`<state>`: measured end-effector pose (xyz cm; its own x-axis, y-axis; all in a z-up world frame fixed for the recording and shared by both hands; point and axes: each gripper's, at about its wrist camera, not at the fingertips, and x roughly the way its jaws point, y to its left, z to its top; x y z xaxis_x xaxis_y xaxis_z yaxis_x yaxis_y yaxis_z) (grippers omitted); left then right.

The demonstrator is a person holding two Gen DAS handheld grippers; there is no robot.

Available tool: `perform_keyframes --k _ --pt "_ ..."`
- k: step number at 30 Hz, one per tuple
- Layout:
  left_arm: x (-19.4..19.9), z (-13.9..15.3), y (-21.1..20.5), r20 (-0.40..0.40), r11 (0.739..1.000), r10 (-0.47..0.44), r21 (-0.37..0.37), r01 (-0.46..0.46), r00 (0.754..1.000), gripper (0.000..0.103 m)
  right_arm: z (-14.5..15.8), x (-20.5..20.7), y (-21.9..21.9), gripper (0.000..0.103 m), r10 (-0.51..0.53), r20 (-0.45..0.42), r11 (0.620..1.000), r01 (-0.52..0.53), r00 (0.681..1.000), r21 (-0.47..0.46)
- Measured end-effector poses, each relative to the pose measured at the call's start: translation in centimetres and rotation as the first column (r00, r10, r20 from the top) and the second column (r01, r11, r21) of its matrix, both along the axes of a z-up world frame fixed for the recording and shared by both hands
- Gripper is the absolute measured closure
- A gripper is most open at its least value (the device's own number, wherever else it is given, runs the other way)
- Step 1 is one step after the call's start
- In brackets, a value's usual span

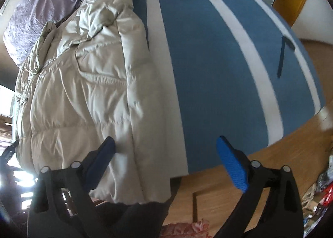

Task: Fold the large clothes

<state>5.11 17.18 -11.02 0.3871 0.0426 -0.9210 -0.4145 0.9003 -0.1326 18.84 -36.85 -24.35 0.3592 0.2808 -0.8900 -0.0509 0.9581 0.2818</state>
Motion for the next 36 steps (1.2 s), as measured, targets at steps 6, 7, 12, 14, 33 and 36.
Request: perform_keyframes --k 6,7,12,14,33,36 --pt "-0.7 -0.8 0.1 0.007 0.999 -0.005 -0.038 0.006 1.000 0.032 -0.9 -1.0 0.8 0.020 0.030 -0.012 0.999 -0.030 0.999 0.040" --pt "-0.8 -0.8 0.1 0.009 0.999 -0.012 -0.039 0.012 1.000 0.032 -0.8 -0.9 1.2 0.021 0.032 -0.009 0.999 -0.032 0.999 0.038" --pt "-1.8 -0.8 -0.2 0.025 0.998 -0.017 -0.067 0.019 1.000 0.037 -0.8 -1.6 1.4 0.051 0.059 -0.002 0.992 -0.059 0.998 0.113" --pt "-2.3 -0.6 -0.7 0.032 0.996 -0.027 -0.079 0.030 0.999 0.042 -0.7 -2.1 1.8 0.053 0.072 0.004 0.990 -0.072 0.997 0.125" --pt "-2.6 4.5 -0.8 0.191 0.987 -0.015 -0.152 0.044 0.982 0.093 3.6 -4.3 2.0 0.094 -0.015 0.176 0.983 -0.018 0.984 0.185" --pt "-1.9 6.4 -0.8 0.228 0.989 -0.034 -0.130 0.065 0.973 0.093 5.5 -4.1 2.4 0.095 -0.038 0.227 0.983 -0.005 0.973 0.185"
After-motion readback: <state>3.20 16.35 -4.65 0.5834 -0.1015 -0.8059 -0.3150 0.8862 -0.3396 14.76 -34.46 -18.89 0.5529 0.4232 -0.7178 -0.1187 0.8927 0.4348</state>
